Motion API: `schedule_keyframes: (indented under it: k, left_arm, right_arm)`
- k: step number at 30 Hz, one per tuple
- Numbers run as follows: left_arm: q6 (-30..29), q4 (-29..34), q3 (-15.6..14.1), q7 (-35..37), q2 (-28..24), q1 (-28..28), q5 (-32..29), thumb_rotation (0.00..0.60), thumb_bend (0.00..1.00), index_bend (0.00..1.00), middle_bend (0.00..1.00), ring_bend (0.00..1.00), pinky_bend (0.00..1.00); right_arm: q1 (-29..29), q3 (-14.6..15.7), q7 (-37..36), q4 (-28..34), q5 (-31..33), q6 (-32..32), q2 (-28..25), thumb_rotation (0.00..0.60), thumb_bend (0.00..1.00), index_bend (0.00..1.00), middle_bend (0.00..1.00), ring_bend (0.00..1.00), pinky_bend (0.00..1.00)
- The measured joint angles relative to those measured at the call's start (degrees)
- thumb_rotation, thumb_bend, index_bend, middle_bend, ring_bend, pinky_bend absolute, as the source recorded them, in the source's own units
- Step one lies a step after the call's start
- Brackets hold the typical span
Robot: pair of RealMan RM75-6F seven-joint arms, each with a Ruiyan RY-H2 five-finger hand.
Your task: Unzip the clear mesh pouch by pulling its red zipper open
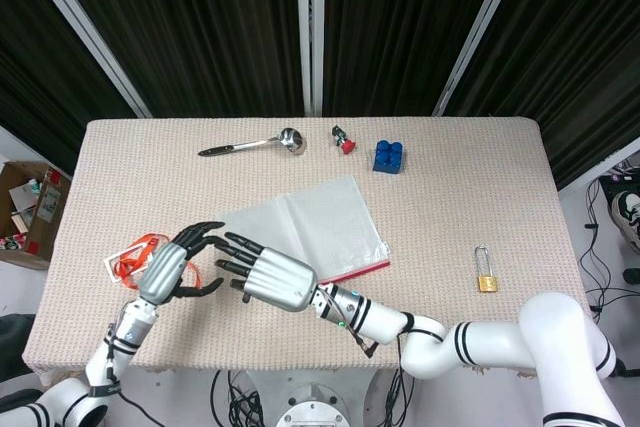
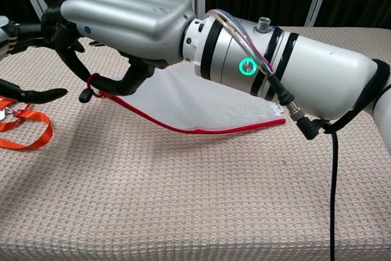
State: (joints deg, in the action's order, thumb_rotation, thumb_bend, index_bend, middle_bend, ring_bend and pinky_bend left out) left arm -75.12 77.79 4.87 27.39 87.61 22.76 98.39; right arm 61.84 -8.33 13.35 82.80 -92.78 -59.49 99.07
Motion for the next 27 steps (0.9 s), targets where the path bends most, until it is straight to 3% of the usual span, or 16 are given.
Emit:
schedule_keyframes:
  k: [18, 27]
  left_arm:
    - [1.9, 1.2, -1.7, -1.0, 2.8, 4.4, -1.3, 0.600, 0.33, 0.47, 0.15, 0.11, 0.16]
    - [1.6, 2.4, -2.8, 0.0, 2.3, 4.9, -1.8, 0.600, 0.35, 0.48, 0.16, 0.11, 0.16]
  right_arm:
    - [-0.3, -1.8, -4.5, -1.7, -1.0, -1.4, 0.8, 0.600, 0.50, 0.83, 0.19, 0.00, 0.00]
    - [-0.1, -2.3, -5.4, -2.6, -0.9, -1.1, 1.3, 0.600, 0.50, 0.83, 0.19, 0.00, 0.00]
